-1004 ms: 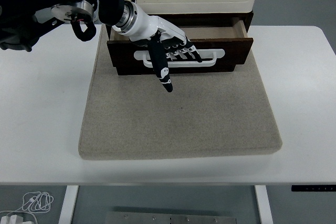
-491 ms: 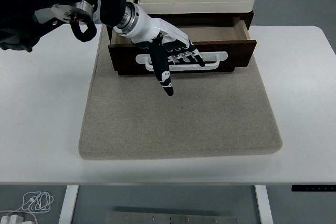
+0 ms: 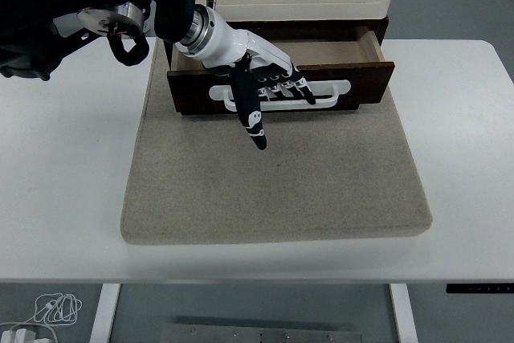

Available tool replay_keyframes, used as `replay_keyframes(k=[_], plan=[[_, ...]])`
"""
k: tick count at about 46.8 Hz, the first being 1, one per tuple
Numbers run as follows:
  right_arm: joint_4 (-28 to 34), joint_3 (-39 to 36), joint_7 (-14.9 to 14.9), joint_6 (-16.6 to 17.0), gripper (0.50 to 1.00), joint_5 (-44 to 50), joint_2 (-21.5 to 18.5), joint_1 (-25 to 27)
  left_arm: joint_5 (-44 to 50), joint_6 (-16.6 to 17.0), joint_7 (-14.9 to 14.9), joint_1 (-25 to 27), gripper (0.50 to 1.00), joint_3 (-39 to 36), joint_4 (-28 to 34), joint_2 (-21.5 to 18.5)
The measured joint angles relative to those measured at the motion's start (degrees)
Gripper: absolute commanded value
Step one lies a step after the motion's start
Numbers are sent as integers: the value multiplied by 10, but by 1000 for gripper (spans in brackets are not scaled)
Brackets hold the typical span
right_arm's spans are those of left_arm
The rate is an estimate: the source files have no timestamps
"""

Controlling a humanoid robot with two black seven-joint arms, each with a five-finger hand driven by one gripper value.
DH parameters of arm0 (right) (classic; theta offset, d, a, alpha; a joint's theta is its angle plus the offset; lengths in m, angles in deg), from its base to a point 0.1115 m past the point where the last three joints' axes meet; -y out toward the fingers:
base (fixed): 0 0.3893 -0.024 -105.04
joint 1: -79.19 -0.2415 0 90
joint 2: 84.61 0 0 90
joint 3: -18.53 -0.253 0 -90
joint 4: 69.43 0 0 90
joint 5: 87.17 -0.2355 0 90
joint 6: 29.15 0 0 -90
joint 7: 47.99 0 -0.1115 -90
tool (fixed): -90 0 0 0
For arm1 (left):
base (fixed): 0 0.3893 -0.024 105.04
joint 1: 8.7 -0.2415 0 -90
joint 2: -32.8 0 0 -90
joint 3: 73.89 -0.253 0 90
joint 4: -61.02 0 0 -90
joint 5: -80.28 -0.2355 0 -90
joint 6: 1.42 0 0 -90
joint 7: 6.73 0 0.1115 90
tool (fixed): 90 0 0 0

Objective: Open the drawer under the combination cabinet

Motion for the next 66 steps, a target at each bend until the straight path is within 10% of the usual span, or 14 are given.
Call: replay_keyframes(k=[66], plan=[[0,0,0,0,926,0,0,0,-49,2,0,12,1000,92,10,3]])
